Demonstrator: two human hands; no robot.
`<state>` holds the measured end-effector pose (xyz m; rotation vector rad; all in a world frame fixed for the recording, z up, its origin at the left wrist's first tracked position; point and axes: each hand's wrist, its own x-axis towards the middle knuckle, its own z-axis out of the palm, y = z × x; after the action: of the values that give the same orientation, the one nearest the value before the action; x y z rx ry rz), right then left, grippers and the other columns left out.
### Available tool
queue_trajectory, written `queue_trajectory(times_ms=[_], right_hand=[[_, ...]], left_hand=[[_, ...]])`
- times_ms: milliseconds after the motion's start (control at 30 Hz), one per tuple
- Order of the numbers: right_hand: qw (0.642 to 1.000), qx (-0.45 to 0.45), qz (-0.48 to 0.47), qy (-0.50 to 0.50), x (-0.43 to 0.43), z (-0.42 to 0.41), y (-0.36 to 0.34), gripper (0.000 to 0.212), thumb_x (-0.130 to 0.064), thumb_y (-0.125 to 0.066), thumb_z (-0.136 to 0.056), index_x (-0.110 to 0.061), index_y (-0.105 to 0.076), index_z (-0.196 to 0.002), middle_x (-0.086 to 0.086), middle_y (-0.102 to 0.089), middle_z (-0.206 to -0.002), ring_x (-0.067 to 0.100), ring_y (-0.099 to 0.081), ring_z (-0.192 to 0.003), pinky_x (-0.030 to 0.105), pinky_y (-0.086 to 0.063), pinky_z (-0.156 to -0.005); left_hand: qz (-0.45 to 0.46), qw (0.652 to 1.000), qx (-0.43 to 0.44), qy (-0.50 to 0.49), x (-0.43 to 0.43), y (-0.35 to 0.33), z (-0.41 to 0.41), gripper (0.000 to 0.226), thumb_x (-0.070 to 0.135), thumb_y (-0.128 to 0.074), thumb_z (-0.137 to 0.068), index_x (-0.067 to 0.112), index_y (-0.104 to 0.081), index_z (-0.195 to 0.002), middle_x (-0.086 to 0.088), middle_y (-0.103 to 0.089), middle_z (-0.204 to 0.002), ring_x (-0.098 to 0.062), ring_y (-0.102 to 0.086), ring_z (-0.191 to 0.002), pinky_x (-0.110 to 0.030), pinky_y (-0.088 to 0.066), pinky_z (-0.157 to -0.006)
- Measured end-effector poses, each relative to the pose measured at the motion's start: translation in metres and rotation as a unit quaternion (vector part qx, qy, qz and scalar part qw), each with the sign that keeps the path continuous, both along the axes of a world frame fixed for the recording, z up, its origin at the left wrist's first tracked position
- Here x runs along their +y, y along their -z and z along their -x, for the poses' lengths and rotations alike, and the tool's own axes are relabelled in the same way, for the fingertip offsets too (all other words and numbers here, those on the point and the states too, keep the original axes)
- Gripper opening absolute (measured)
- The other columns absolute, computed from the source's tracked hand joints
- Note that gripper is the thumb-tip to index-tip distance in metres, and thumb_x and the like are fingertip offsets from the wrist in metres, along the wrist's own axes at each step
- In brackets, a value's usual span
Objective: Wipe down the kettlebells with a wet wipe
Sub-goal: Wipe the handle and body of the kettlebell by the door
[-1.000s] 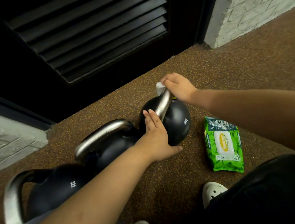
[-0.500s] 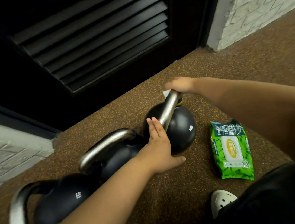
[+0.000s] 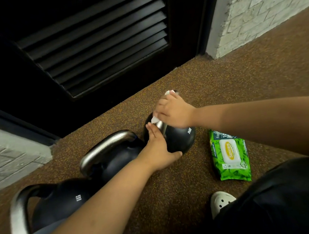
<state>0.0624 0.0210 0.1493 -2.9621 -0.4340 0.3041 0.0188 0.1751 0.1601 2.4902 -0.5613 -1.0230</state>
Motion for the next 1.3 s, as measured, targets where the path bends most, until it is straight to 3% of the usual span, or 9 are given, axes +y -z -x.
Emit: queue_trajectory(times_ms=[200, 400, 567, 667, 800, 900, 1000, 1167, 1300], right_hand=[[0.991, -0.105, -0.022, -0.085, 0.010, 0.022, 0.015, 0.052, -0.038, -0.019, -0.093, -0.013, -0.062, -0.109, 0.006, -0.059, -0.110, 0.030, -0.047, -0.115, 0.054, -0.013, -0.112], [0.987, -0.091, -0.050, -0.125, -0.012, -0.005, 0.009, 0.052, -0.043, -0.019, -0.088, -0.021, -0.064, -0.100, -0.001, -0.063, -0.096, 0.023, -0.052, -0.095, 0.039, -0.030, -0.093], [0.993, 0.004, -0.113, -0.013, -0.034, -0.040, 0.008, 0.054, -0.047, -0.020, -0.083, -0.014, -0.063, -0.082, 0.005, -0.066, -0.091, 0.025, -0.055, -0.094, 0.037, -0.041, -0.087], [0.955, 0.113, -0.235, 0.139, -0.049, -0.052, 0.010, 0.037, -0.035, -0.036, -0.093, -0.013, -0.052, -0.067, 0.008, -0.056, -0.080, 0.026, -0.053, -0.083, 0.034, -0.040, -0.077], [0.905, 0.187, -0.283, 0.255, -0.053, -0.063, 0.014, 0.037, -0.039, -0.037, -0.096, -0.011, -0.058, -0.107, 0.007, -0.048, -0.107, 0.022, -0.047, -0.094, 0.032, -0.034, -0.079], [0.937, 0.179, -0.205, 0.217, -0.050, -0.068, 0.009, 0.031, -0.037, -0.038, -0.095, -0.010, -0.050, -0.102, 0.010, -0.047, -0.106, 0.022, -0.049, -0.088, 0.032, -0.035, -0.069], [0.977, 0.161, -0.082, 0.116, -0.039, -0.069, -0.001, 0.008, -0.015, -0.041, -0.096, -0.011, -0.048, -0.095, 0.018, -0.055, -0.110, 0.033, -0.051, -0.107, 0.039, -0.041, -0.086], [0.978, 0.131, 0.158, -0.036, 0.002, -0.055, -0.027, 0.039, -0.028, -0.032, -0.098, -0.005, -0.059, -0.115, 0.019, -0.057, -0.123, 0.035, -0.053, -0.114, 0.037, -0.043, -0.084], [0.982, 0.102, 0.150, -0.045, 0.023, -0.037, -0.017, 0.038, -0.034, -0.036, -0.094, -0.011, -0.063, -0.107, 0.013, -0.063, -0.112, 0.033, -0.057, -0.104, 0.036, -0.041, -0.082]], left_hand=[[0.016, 0.996, 0.050, -0.073, -0.007, 0.003, -0.001, 0.123, 0.049, -0.069, -0.077, 0.006, 0.024, -0.145, -0.015, 0.015, -0.157, -0.028, -0.012, -0.145, -0.035, -0.024, -0.115], [0.021, 0.982, 0.104, -0.159, -0.019, 0.007, 0.000, 0.121, 0.046, -0.067, -0.081, -0.002, 0.028, -0.140, -0.016, 0.021, -0.155, -0.028, 0.001, -0.146, -0.031, -0.012, -0.115], [0.049, 0.961, 0.142, -0.232, -0.024, 0.018, 0.002, 0.122, 0.041, -0.067, -0.082, -0.003, 0.032, -0.137, -0.017, 0.008, -0.158, -0.027, -0.005, -0.146, -0.030, -0.013, -0.114], [0.059, 0.952, 0.166, -0.250, -0.021, 0.023, 0.002, 0.121, 0.039, -0.067, -0.083, 0.000, 0.034, -0.137, -0.014, -0.005, -0.158, -0.027, -0.013, -0.144, -0.030, -0.017, -0.113], [0.048, 0.961, 0.156, -0.225, -0.017, 0.022, 0.003, 0.120, 0.039, -0.067, -0.083, 0.001, 0.033, -0.138, -0.012, -0.004, -0.159, -0.027, -0.015, -0.144, -0.029, -0.018, -0.112], [0.037, 0.966, 0.150, -0.207, -0.014, 0.020, 0.003, 0.120, 0.039, -0.067, -0.083, -0.001, 0.032, -0.138, -0.013, -0.005, -0.158, -0.027, -0.015, -0.144, -0.028, -0.019, -0.111], [0.028, 0.968, 0.155, -0.194, -0.013, 0.013, 0.004, 0.120, 0.039, -0.066, -0.083, -0.002, 0.032, -0.138, -0.014, -0.004, -0.158, -0.027, -0.014, -0.144, -0.028, -0.018, -0.111], [0.012, 0.970, 0.139, -0.198, -0.015, 0.012, 0.005, 0.120, 0.040, -0.067, -0.082, -0.005, 0.029, -0.138, -0.017, -0.003, -0.158, -0.028, -0.014, -0.144, -0.028, -0.016, -0.112], [0.027, 0.966, 0.140, -0.218, -0.017, 0.009, 0.003, 0.115, 0.038, -0.066, -0.084, -0.007, 0.024, -0.141, -0.018, -0.005, -0.158, -0.029, -0.015, -0.144, -0.029, -0.018, -0.112]])
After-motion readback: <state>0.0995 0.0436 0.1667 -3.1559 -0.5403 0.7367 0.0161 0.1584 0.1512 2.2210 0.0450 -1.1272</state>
